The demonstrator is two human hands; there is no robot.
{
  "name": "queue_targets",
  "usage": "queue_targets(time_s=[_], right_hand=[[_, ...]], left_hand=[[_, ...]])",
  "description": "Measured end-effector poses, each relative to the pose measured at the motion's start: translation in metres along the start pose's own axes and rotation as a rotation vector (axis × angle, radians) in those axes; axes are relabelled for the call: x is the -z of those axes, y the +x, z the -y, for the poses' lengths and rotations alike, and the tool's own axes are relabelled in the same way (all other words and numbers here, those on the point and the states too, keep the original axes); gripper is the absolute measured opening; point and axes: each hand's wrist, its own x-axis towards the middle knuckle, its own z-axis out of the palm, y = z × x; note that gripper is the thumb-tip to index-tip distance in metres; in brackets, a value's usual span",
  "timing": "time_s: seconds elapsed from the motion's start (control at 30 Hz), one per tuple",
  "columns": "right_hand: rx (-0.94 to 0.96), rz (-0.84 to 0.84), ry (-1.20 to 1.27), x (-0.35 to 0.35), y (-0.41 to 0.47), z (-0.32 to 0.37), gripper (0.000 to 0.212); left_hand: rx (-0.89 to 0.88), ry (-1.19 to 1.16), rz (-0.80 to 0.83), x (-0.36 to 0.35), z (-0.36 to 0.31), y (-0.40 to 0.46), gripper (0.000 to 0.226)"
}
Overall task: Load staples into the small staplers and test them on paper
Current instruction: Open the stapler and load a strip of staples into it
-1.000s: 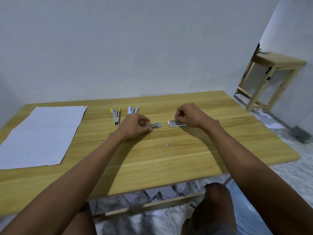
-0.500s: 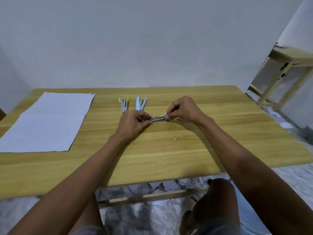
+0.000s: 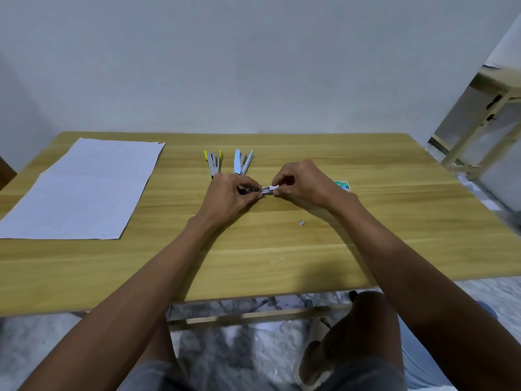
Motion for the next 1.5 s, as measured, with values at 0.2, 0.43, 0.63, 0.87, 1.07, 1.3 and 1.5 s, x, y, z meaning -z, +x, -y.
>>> queue_targets(time_s=[0.2,0.43,0.63,0.87,1.07,1.3,1.5], right_hand=[[0.018,-0.005,0.016,-0.003,0.002,0.0,0.012],[0.049,0.009,-0.042,-0.002,0.002,-0.002,0.011],[0.086,-0.018,-0.046,-0.009,0.007,-0.001,0.016],[0.061,-0.05,-0.054,-0.007,0.007,0.001,0.013],[0.131,0.096,-0.107,-0.013,0.014,0.001,0.022],[0.097,0.103,-0.26,0.013,0.01,-0.014,0.019],[0.031,0.055,-0.186,0.017,0.006,-0.023,0.032]], left_hand=[[-0.01,-0.006,-0.003,0.0,-0.001,0.0,0.019],[-0.006,0.01,0.0,0.0,-0.001,0.001,0.02],[-0.013,-0.004,0.001,0.0,0.0,0.0,0.018],[0.026,-0.04,0.0,0.002,0.0,0.001,0.019],[0.065,-0.074,0.012,0.002,0.001,0.004,0.016],[0.054,-0.042,0.0,0.002,0.002,0.004,0.019],[0.03,0.001,0.0,0.0,0.002,0.005,0.022]])
